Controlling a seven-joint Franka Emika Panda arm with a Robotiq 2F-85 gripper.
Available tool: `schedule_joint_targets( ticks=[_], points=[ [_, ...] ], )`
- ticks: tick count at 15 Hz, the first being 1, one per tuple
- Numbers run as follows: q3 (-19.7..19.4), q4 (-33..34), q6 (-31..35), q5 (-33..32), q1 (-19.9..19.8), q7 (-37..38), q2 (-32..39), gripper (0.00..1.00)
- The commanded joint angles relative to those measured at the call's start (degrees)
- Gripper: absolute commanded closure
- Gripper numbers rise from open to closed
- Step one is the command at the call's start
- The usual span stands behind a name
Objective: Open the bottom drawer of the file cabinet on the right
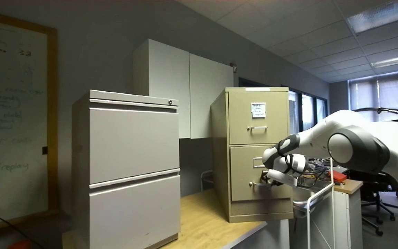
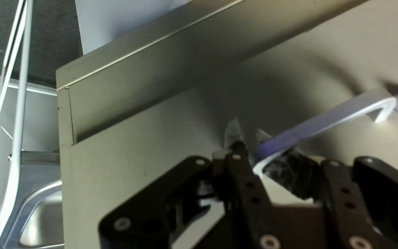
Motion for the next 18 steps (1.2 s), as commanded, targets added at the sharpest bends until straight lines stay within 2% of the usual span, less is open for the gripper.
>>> schedule_joint_targets(
  ticks=[1, 6, 18],
  points=[
    [2.86, -12.57, -1.02, 1.89, 0.80, -5.31, -7.47, 0.93],
    [3.72, -19.91, 1.07, 7.51, 0.47, -9.24, -13.00, 0.93],
    [2.18, -39.12, 1.29, 17.41, 2.47, -15.78, -30.38, 0.93]
  ],
)
